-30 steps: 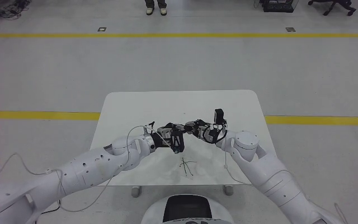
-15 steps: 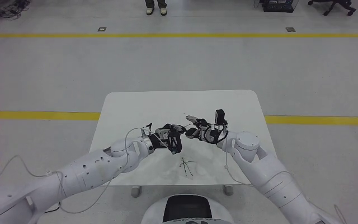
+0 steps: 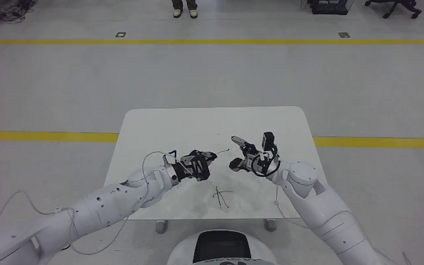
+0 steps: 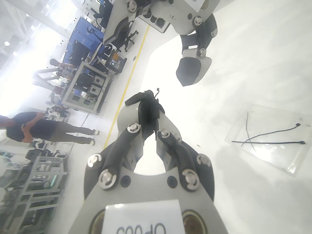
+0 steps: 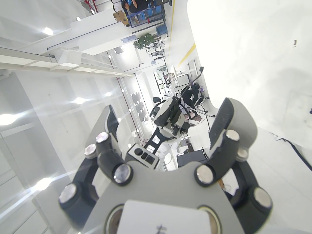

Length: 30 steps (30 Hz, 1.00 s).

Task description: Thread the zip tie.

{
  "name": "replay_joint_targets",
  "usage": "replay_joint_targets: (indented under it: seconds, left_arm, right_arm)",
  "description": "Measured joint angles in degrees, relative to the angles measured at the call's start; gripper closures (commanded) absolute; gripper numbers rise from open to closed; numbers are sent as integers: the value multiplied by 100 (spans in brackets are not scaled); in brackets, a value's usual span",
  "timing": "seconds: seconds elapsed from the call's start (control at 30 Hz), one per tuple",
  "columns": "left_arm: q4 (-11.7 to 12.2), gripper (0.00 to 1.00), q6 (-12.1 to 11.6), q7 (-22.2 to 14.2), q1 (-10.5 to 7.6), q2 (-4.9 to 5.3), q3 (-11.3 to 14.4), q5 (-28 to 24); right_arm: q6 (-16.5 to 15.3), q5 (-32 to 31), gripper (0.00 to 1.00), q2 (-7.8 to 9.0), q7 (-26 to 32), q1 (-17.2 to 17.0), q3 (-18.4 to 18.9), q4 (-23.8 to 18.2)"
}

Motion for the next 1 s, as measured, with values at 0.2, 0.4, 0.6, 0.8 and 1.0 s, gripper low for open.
replay_joint_targets:
  seconds: [0.2, 0.4, 0.6, 0.8, 1.0]
  left_arm:
    - [140, 100, -392, 171, 136, -5, -257, -614]
    - [253, 100, -626, 300, 211, -30, -423, -1122]
    - [260, 100, -636, 268, 223, -33, -428, -1141]
    - [530, 100, -1303, 66, 332, -54, -735, -2313]
    - [876, 100, -2353, -30, 463, -33, -994, -3760]
  right_arm:
    - [-163, 10, 0, 27, 227, -132, 138, -19]
    - [-247, 9, 0, 29, 322, -169, 162, -23]
    - [-244, 9, 0, 29, 319, -168, 161, -23]
    - [-395, -106, 0, 40, 377, -192, 216, -11]
    - [-688, -317, 0, 109, 1015, -197, 414, 129]
